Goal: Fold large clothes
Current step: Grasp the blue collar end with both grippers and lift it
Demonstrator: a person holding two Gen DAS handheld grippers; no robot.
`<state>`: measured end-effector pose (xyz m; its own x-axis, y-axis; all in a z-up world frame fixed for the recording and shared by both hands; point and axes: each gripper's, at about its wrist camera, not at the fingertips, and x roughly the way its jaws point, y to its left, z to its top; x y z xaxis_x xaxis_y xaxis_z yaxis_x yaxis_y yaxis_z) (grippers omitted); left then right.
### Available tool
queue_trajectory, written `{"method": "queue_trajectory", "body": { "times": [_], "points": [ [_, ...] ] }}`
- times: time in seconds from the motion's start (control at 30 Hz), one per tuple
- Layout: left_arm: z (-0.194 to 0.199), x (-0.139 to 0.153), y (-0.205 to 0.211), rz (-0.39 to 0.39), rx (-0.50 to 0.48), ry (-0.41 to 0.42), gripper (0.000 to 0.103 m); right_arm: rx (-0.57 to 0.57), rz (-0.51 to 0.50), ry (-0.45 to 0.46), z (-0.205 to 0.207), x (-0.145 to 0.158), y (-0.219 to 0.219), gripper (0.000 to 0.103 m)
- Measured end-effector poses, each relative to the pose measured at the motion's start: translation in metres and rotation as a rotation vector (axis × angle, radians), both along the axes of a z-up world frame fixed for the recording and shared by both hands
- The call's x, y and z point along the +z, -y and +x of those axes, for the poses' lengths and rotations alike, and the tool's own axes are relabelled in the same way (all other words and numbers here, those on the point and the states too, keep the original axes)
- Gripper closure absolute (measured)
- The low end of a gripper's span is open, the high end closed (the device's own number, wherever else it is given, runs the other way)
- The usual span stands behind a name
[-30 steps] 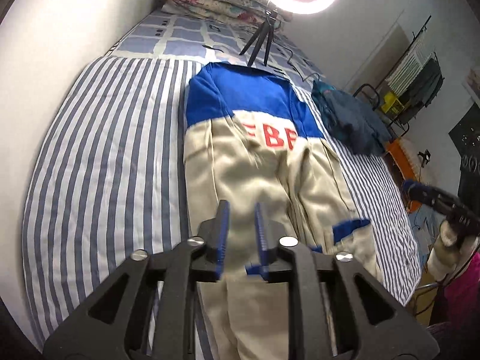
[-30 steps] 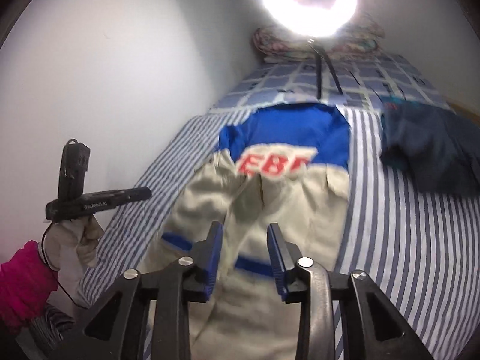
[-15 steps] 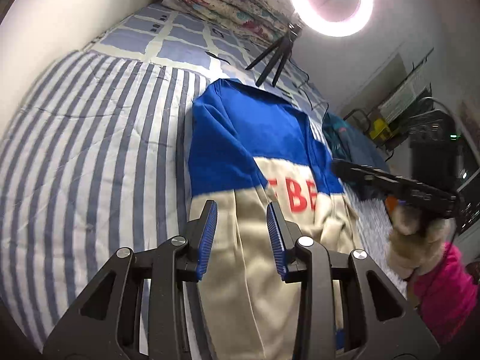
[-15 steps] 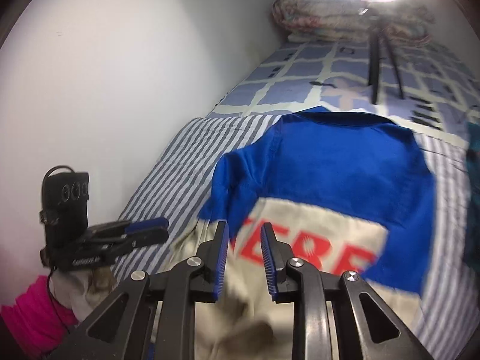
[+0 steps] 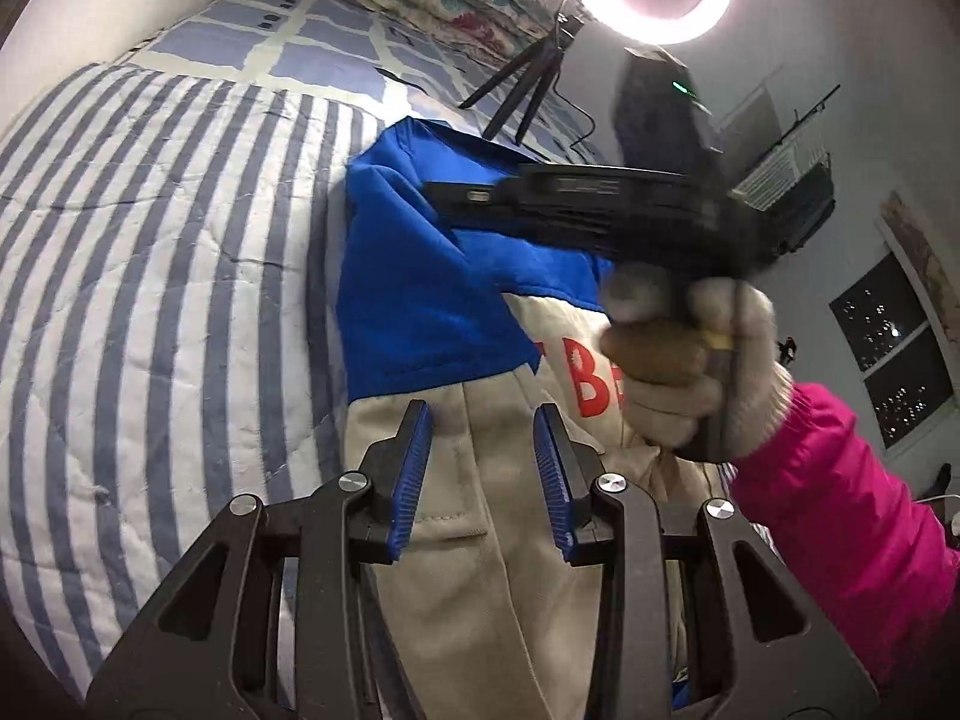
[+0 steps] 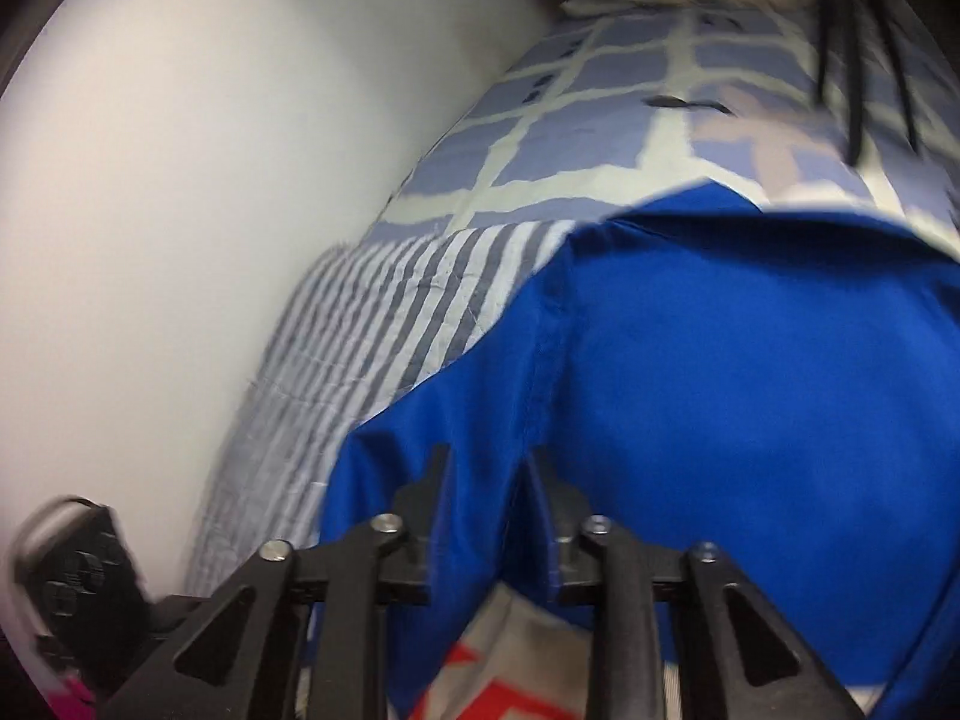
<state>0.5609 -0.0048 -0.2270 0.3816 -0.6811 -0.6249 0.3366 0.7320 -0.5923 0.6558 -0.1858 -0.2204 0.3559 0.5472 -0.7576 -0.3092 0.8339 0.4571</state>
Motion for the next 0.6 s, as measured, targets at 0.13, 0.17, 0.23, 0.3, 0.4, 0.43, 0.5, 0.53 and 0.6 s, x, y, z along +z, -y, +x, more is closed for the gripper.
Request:
{"method": "queue_trajectory", "body": {
  "times": [0.13, 0.17, 0.23, 0.3, 0.4, 0.43, 0.5, 0.53, 0.6],
  "points": [
    [0.005, -0.013, 0.013, 0.023, -0.037, -0.004, 0.067, -0.005, -0.162, 0.049, 0.019, -0.014, -0.025, 0.088],
    [0.005, -0.014, 0.015, 0.028, -0.044, -0.004, 0.067, -0.007, -0.172, 0.068, 0.022, -0.013, -0.027, 0.087],
    [0.008, -0.012, 0.015, 0.027, -0.059, -0.015, 0.066, -0.022, -0.169, 0.062, 0.024, -0.008, -0.025, 0.083],
    [0.014, -0.007, 0.01, 0.004, -0.061, -0.041, 0.066, -0.026, -0.119, 0.069, 0.019, 0.004, -0.014, 0.079],
    [0.025, 0.006, -0.004, 0.007, -0.009, -0.016, 0.061, -0.032, -0.074, 0.127, -0.002, 0.032, 0.017, 0.069],
    [0.032, 0.011, -0.01, 0.01, 0.017, -0.008, 0.057, -0.041, -0.055, 0.136, -0.01, 0.04, 0.032, 0.067],
    [0.047, 0.019, -0.016, 0.004, 0.062, -0.006, 0.042, -0.069, -0.024, 0.138, -0.021, 0.05, 0.062, 0.062],
    [0.057, 0.022, -0.017, 0.005, 0.072, -0.004, 0.04, -0.093, -0.016, 0.143, -0.027, 0.055, 0.081, 0.058],
    [0.081, 0.025, -0.012, 0.034, 0.068, -0.016, 0.037, -0.137, -0.025, 0.157, -0.039, 0.06, 0.116, 0.051]
  ]
}}
